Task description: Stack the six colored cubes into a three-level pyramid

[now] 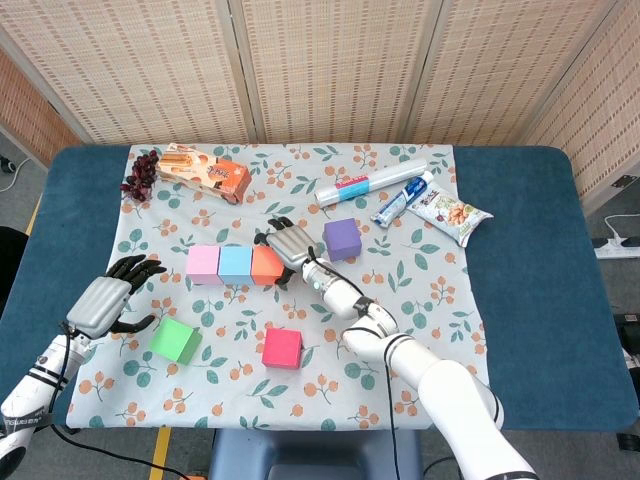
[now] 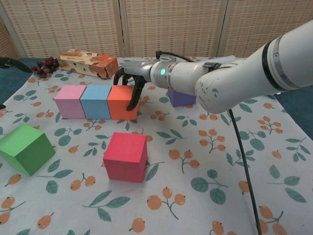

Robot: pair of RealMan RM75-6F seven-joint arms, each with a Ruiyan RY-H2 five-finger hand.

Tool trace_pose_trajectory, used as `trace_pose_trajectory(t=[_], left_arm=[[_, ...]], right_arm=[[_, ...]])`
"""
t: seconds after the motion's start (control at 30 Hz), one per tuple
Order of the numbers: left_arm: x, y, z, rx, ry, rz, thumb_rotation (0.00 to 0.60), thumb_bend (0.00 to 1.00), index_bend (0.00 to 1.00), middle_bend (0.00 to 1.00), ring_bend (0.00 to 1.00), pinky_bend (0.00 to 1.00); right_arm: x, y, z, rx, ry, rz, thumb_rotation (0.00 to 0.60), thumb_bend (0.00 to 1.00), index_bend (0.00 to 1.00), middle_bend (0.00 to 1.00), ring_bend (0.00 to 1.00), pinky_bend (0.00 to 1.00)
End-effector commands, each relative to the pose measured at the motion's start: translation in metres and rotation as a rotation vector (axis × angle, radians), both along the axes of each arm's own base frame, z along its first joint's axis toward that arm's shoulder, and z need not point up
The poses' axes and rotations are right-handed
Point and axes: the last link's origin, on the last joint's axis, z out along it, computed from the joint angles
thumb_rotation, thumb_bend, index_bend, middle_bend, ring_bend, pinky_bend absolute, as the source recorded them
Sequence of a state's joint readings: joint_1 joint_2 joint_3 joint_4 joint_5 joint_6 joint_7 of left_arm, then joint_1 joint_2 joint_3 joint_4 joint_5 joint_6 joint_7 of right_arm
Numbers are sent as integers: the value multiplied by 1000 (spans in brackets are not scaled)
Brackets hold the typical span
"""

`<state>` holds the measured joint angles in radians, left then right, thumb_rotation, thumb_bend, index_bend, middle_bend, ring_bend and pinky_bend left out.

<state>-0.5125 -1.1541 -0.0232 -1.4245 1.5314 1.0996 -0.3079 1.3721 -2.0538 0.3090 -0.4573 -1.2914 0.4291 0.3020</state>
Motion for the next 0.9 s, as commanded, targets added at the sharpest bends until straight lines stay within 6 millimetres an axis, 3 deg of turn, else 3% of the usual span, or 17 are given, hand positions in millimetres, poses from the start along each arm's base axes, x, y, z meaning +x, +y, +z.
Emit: trace_pose_trajectory(t=[0.03,0.33,0.53,0.7,0.9], left_arm=[[-1,0,0,-3,1,2,600,288,172,120,27,73],[-1,1,-1,-3,-4,3,600,289,171,120,27,73],[-2,2,-2,-5,-5,6,600,287,171,119,27,72],[-3,7,-3,-20,4,10,600,287,171,119,26,71],[-3,30,0,-8,64,17,600,287,170,120,27,72]], right_arm=[[1,0,-1,2,-2,0,600,48,223,352,14,0],[1,1,-2,3,-3,2,600,47,169,330,0,0],[1,1,-2,6,2,10,600,48,9,215,0,0],[-1,2,-2,11,14,16,600,48,0,135,0,0],[-2,2,10,-5,-3,53,600,48,0,0,0,0]])
